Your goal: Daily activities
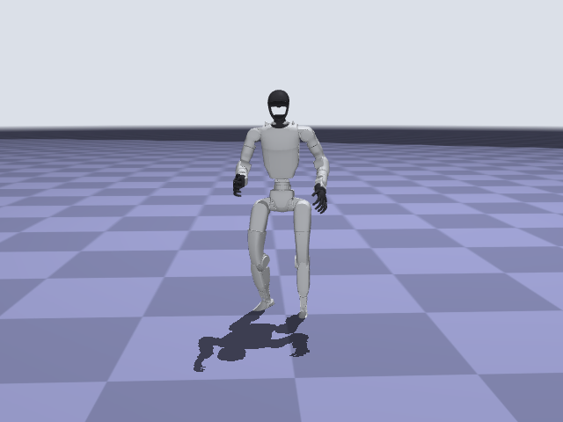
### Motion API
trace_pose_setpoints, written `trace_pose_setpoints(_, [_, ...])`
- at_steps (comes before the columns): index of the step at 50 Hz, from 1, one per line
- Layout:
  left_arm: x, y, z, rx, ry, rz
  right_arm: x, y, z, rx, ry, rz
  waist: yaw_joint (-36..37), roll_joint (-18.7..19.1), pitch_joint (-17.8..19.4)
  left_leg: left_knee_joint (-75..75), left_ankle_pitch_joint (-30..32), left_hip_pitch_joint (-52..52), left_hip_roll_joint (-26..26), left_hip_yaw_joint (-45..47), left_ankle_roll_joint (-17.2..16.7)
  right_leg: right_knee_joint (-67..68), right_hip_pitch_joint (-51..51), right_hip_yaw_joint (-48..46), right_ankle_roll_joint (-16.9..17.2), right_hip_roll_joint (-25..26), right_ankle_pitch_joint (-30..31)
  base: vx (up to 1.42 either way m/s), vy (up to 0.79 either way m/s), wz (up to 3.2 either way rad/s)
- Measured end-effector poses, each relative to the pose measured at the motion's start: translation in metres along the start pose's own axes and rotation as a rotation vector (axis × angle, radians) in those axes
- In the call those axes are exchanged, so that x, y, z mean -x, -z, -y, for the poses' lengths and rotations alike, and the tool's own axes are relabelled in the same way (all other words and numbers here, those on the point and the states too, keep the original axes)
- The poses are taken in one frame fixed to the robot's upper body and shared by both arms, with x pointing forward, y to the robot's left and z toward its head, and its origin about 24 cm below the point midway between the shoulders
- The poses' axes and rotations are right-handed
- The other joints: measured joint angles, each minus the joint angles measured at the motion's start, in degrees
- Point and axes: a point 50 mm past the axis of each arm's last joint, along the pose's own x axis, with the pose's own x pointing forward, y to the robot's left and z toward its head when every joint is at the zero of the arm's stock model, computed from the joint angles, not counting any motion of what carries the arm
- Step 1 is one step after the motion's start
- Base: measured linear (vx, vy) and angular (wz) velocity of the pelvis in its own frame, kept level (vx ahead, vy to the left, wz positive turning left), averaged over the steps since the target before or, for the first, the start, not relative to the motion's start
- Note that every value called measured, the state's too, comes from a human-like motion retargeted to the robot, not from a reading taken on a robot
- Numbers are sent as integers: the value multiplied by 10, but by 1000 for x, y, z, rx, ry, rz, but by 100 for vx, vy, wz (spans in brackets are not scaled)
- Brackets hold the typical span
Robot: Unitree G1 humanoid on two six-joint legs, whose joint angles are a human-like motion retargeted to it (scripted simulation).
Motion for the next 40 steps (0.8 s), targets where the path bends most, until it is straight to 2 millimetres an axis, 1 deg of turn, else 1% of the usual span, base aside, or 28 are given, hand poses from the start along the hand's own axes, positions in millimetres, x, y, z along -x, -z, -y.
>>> trace_pose_setpoints(4, [-12,-21,-1,-48,-18,91,-4,-3,-6,41,-26,11,-2,7,-2,-4,4,-1,2,-11,-4,-4,4,-5,-5,5,3,-2,-3,30])
trace_pose_setpoints(8, [-22,-43,11,-84,-3,179,-6,3,-23,74,-85,-17,-5,15,-3,-7,9,-5,5,-21,-11,-10,8,-13,-10,12,7,-3,-2,36])
trace_pose_setpoints(15, [-32,-80,52,-118,104,316,-3,24,-53,74,-169,-115,-5,31,-4,-19,22,-17,11,-42,-28,-25,10,-32,-17,24,17,-4,-2,39])
trace_pose_setpoints(20, [-32,-101,84,-130,200,387,5,39,-71,23,-203,-196,-1,41,-7,-34,37,-26,14,-59,-41,-38,9,-49,-23,33,25,-5,-2,42])
trace_pose_setpoints(23, [-30,-111,98,-132,242,417,9,46,-77,-10,-209,-233,2,46,-9,-45,48,-31,15,-69,-48,-44,7,-58,-26,37,28,-6,-2,41])
trace_pose_setpoints(28, [-29,-123,112,-123,275,456,11,50,-78,-58,-181,-260,5,54,-12,-50,61,-45,15,-86,-60,-52,3,-74,-30,42,34,-6,-1,39])
trace_pose_setpoints(40, [-29,-147,127,-66,317,517,4,52,-65,-116,-88,-283,11,66,-19,-51,81,-81,16,-116,-82,-64,-12,-103,-42,54,47,-6,-1,32])
